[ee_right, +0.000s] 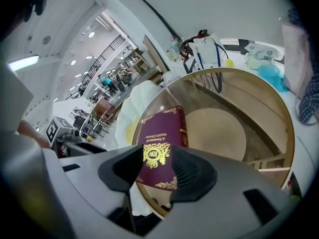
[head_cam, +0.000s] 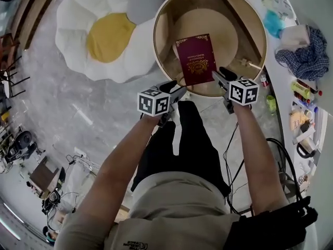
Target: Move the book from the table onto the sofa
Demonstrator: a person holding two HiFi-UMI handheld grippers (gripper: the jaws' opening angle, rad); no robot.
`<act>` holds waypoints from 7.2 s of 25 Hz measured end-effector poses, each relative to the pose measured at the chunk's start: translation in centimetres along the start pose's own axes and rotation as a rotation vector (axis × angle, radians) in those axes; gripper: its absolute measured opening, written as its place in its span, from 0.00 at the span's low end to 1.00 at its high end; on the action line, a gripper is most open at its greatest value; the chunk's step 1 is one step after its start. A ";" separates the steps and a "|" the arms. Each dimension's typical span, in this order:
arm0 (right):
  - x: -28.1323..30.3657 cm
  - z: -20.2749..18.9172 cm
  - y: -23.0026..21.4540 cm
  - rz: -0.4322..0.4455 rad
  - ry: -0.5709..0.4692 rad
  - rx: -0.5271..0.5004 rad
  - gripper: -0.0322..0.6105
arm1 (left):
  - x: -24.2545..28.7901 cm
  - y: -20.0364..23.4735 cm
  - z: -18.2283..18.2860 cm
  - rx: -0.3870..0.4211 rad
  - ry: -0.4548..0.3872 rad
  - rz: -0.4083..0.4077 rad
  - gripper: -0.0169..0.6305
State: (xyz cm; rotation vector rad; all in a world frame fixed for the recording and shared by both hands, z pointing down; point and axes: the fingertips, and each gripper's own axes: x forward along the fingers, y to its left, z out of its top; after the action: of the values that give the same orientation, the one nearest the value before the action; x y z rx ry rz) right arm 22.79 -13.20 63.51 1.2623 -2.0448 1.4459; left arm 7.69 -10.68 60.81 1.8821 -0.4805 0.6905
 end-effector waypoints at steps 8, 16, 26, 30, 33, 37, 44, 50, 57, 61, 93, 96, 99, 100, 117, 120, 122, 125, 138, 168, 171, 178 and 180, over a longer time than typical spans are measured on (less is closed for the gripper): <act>4.8 0.2 -5.2 0.041 0.040 0.072 0.36 | 4.5 3.9 0.9 -0.070 0.023 0.013 0.40; 7.4 -1.5 -6.0 0.121 0.076 0.154 0.43 | 7.5 5.4 1.5 -0.128 0.044 0.010 0.40; 7.6 -2.1 -5.8 0.162 0.033 0.279 0.40 | 8.8 7.1 1.2 -0.164 0.072 0.093 0.20; 7.2 -2.8 -4.9 0.161 0.038 0.295 0.38 | 7.9 7.2 1.0 -0.157 0.072 0.099 0.18; 6.6 -2.5 -4.3 0.164 0.026 0.292 0.38 | 7.3 6.9 1.4 -0.141 0.059 0.093 0.18; 6.0 -1.4 -2.6 0.170 0.014 0.259 0.37 | 5.6 6.4 1.9 -0.138 0.027 0.088 0.18; 6.1 0.8 1.5 0.194 0.021 0.201 0.37 | 1.2 6.4 2.8 -0.154 -0.046 0.100 0.18; 9.0 2.2 7.9 0.216 0.049 0.152 0.37 | -5.0 9.2 3.0 -0.166 -0.111 0.108 0.18; 13.7 2.5 14.8 0.216 0.057 0.111 0.37 | -11.4 14.0 2.0 -0.193 -0.167 0.102 0.17; 17.5 2.0 20.0 0.209 0.060 0.110 0.37 | -16.3 18.1 1.2 -0.207 -0.173 0.098 0.17; 45.5 -5.9 20.9 0.160 0.193 0.126 0.37 | -14.9 46.8 -4.3 -0.314 -0.153 0.102 0.17; 47.6 -6.8 19.5 0.148 0.197 0.115 0.37 | -13.4 48.7 -4.7 -0.315 -0.152 0.099 0.18; 48.8 -7.4 18.2 0.133 0.195 0.107 0.37 | -11.7 50.0 -5.3 -0.316 -0.142 0.085 0.18; 49.1 -7.5 17.9 0.125 0.189 0.100 0.37 | -11.2 50.4 -5.5 -0.318 -0.143 0.078 0.18; 43.5 -6.6 19.2 0.065 0.171 0.009 0.39 | -15.1 49.4 -5.6 -0.305 -0.152 0.227 0.18; 41.0 -5.9 20.8 0.061 0.181 -0.020 0.35 | -17.5 47.2 -4.9 -0.308 -0.178 0.230 0.18; 38.9 -5.3 22.4 0.072 0.187 -0.069 0.26 | -19.2 44.8 -4.4 -0.307 -0.209 0.222 0.18; 34.8 -3.9 24.7 0.084 0.188 -0.125 0.10 | -21.9 40.2 -3.3 -0.292 -0.253 0.202 0.18; 15.8 0.8 34.7 0.214 0.225 -0.296 0.07 | -33.1 19.1 0.0 -0.165 -0.332 0.112 0.04; -9.9 8.1 45.4 0.407 0.104 -0.620 0.07 | -43.3 -11.1 5.2 0.137 -0.451 0.088 0.04; -10.5 8.6 46.0 0.414 0.097 -0.648 0.07 | -44.1 -11.4 5.3 0.136 -0.476 0.098 0.04; -11.0 9.2 47.5 0.438 0.066 -0.701 0.07 | -45.0 -11.3 5.7 0.160 -0.506 0.124 0.04; -11.1 9.3 48.0 0.442 0.059 -0.703 0.07 | -45.4 -11.5 5.9 0.164 -0.513 0.130 0.04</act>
State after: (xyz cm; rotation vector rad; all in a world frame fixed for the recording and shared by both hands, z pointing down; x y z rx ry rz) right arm -7.98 -11.94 23.92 0.4984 -2.5534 0.7433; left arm -18.21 -10.80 21.31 2.2013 -0.9000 0.3269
